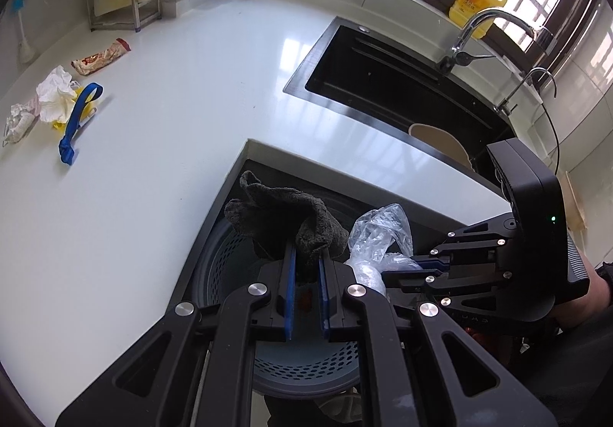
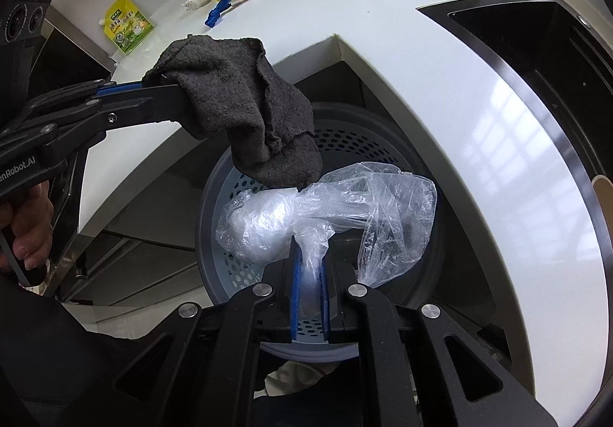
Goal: Collect trash
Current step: 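Carry the cloth and plastic bag over the bin with both tools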
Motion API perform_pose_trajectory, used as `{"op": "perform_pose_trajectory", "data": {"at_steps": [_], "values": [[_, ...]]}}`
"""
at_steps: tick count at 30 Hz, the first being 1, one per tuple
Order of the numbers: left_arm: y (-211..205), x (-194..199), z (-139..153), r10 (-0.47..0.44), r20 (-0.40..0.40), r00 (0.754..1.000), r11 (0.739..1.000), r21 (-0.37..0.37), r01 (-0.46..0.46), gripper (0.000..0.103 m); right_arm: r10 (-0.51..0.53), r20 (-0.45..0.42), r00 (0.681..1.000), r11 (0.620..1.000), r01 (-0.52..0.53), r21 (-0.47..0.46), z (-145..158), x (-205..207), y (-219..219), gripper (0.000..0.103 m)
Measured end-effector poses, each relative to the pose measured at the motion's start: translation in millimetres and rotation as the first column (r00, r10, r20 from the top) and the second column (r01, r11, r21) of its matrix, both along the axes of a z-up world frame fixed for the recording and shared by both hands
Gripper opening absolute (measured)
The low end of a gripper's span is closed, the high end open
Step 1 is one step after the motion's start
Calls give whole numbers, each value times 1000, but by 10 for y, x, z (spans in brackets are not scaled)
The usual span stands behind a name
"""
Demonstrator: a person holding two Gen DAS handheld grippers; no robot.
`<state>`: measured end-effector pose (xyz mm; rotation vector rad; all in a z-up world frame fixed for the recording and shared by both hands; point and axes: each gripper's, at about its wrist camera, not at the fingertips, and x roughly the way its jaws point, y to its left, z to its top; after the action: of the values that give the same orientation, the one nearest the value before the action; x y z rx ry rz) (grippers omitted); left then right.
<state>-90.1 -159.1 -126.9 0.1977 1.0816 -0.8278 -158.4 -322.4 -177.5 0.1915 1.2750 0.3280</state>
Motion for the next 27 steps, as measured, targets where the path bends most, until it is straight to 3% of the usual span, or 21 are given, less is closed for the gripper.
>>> {"op": "perform_pose_trajectory", "data": {"at_steps": [27], "values": [[27, 12, -756, -9, -68, 998, 992, 127, 18, 10, 70, -112, 991, 996, -75, -38, -527, 88, 272, 8]]}}
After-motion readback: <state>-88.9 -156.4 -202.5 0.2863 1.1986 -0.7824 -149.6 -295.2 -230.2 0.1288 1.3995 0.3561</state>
